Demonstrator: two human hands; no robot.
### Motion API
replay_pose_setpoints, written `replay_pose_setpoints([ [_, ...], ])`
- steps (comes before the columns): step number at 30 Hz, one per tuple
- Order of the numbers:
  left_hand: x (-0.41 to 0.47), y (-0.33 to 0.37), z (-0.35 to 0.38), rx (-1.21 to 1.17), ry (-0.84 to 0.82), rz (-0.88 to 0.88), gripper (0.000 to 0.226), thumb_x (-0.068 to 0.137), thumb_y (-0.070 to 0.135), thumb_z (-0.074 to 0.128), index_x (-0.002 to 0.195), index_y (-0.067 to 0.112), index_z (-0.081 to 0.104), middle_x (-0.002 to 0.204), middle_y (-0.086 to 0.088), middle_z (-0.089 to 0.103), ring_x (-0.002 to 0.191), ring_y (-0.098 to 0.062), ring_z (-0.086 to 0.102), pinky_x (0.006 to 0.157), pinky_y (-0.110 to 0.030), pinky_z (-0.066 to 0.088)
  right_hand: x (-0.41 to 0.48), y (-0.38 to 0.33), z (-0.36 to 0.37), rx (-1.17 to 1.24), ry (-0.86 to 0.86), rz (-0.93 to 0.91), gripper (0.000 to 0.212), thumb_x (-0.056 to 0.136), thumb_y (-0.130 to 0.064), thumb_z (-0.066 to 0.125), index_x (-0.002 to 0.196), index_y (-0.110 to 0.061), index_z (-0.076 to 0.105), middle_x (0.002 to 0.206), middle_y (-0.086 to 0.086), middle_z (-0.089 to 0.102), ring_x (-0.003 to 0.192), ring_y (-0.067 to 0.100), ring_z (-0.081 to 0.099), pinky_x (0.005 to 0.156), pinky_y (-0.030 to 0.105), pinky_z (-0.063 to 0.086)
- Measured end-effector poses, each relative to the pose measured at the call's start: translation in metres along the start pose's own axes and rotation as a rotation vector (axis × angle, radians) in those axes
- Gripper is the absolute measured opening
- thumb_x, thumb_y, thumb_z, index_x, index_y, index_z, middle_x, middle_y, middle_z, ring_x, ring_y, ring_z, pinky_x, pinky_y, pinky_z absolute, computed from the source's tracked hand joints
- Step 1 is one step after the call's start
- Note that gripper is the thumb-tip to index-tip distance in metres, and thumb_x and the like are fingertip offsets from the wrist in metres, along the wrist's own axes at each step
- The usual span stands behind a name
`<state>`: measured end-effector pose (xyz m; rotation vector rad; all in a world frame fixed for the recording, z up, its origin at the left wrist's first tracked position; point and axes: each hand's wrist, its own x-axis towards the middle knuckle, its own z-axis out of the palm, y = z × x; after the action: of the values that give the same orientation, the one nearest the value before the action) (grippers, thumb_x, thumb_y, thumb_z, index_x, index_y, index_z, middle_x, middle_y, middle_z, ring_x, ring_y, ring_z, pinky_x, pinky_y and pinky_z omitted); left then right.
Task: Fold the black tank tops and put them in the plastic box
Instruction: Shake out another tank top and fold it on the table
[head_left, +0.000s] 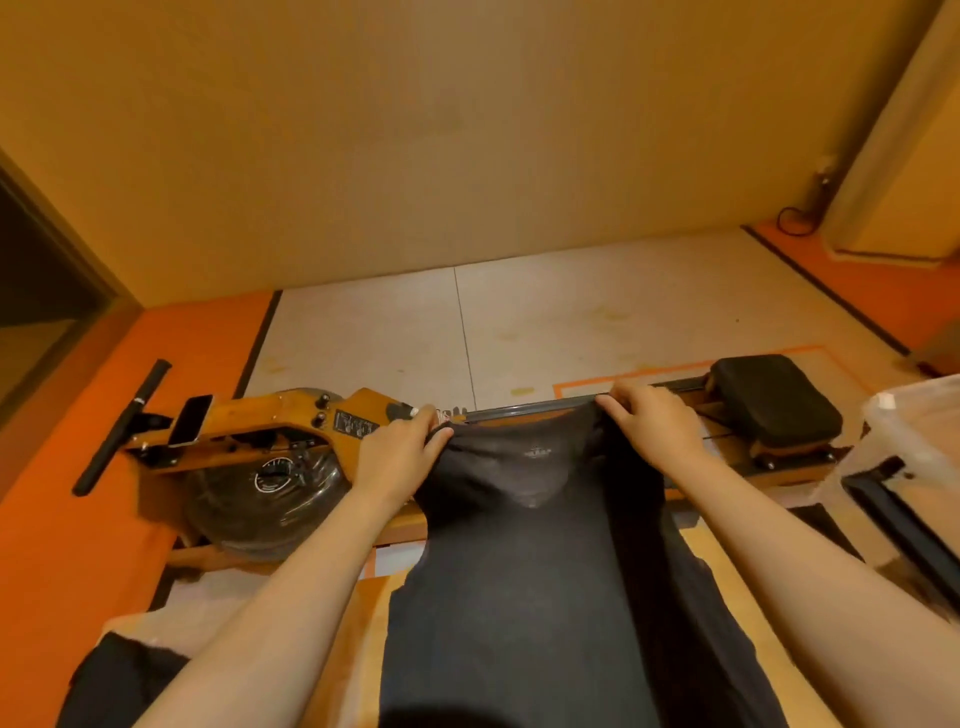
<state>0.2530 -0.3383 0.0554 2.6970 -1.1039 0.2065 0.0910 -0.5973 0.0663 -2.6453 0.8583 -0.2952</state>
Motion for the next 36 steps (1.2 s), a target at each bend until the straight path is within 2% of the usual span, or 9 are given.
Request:
replay_pose_setpoints([
  [4,0.001,0.003,0.016,-0.051,-0.074,-0.098,0.035,0.100,0.047,0.040,0.115,0.018,0.050,0.102,-0.003,0.065,0.091,-0.024,0.063,0.060,-0.032,0.044,-0.002,0.001,0.017,0.069,0.030,0.056,0.028,0.098,-0.038,0.048,0.109,-0.016,0.059,0.106,0.009,0.064,0.101,0.033,0.058,0.072,0.039,0.046],
  [6,-0.013,0.005,0.023,-0.111,-0.122,-0.130,0.046,0.099,0.046,0.042,0.133,0.016,0.046,0.126,-0.006,0.057,0.114,-0.025,0.055,0.083,-0.037,0.048,-0.021,0.000,0.025,0.086,0.029,0.042,0.037,0.098,-0.034,0.050,0.125,-0.010,0.054,0.120,0.013,0.058,0.114,0.031,0.050,0.088,0.042,0.043],
  [11,-0.126,0.042,0.042,-0.240,-0.192,-0.140,0.061,0.100,0.045,0.041,0.152,0.019,0.024,0.158,0.001,0.025,0.145,-0.015,0.020,0.117,-0.027,0.012,-0.130,0.000,0.062,0.052,0.007,-0.042,0.045,0.095,-0.033,0.053,0.136,-0.015,0.051,0.140,0.008,0.049,0.135,0.025,0.038,0.112,0.041,0.026],
  [14,-0.213,0.066,0.057,-0.292,-0.253,-0.205,0.063,0.100,0.048,0.034,0.154,0.023,0.010,0.161,0.006,0.010,0.148,-0.010,0.004,0.118,-0.026,0.002,-0.208,0.012,0.077,-0.008,-0.038,-0.054,0.044,0.098,-0.036,0.048,0.139,-0.020,0.049,0.149,0.003,0.042,0.143,0.021,0.027,0.116,0.040,0.015],
  [18,-0.327,0.080,0.067,-0.341,-0.141,-0.371,0.071,0.096,0.058,0.027,0.136,0.003,0.050,0.136,-0.017,0.055,0.128,-0.029,0.048,0.102,-0.029,0.040,-0.302,0.045,0.076,0.065,-0.121,0.125,0.047,0.095,-0.033,0.055,0.140,-0.022,0.047,0.151,0.000,0.038,0.144,0.020,0.023,0.116,0.041,0.019],
  [21,-0.388,0.087,0.069,-0.297,-0.125,-0.475,0.081,0.098,0.060,0.019,0.126,-0.005,0.056,0.125,-0.025,0.060,0.111,-0.041,0.061,0.088,-0.042,0.050,-0.354,0.071,0.073,-0.014,-0.126,0.198,0.048,0.094,-0.030,0.056,0.139,-0.015,0.049,0.149,0.008,0.041,0.141,0.027,0.030,0.113,0.047,0.030],
  [26,-0.438,0.106,0.070,-0.236,-0.050,-0.558,0.070,0.099,0.057,0.014,0.134,0.005,0.045,0.135,-0.017,0.051,0.133,-0.018,0.035,0.113,-0.019,0.015,-0.415,0.100,0.075,-0.078,-0.099,0.133,0.059,0.088,-0.043,0.035,0.131,-0.008,0.056,0.137,0.013,0.053,0.128,0.033,0.047,0.097,0.049,0.045],
  [30,-0.446,0.127,0.055,-0.192,-0.052,-0.712,0.046,0.097,0.038,0.049,0.122,0.002,0.061,0.129,-0.019,0.058,0.120,-0.037,0.053,0.098,-0.049,0.043,-0.434,0.112,0.065,-0.064,-0.042,0.235,0.048,0.083,-0.020,0.071,0.124,0.000,0.058,0.120,0.019,0.061,0.110,0.037,0.056,0.090,0.051,0.050],
  [36,-0.455,0.143,0.041,-0.143,-0.148,-0.836,0.018,0.087,0.031,0.067,0.085,0.015,0.058,0.099,-0.006,0.054,0.096,-0.025,0.048,0.081,-0.037,0.040,-0.449,0.126,0.051,-0.144,-0.053,0.356,0.029,0.068,-0.012,0.083,0.086,0.001,0.065,0.081,0.019,0.058,0.078,0.040,0.053,0.064,0.045,0.046],
])
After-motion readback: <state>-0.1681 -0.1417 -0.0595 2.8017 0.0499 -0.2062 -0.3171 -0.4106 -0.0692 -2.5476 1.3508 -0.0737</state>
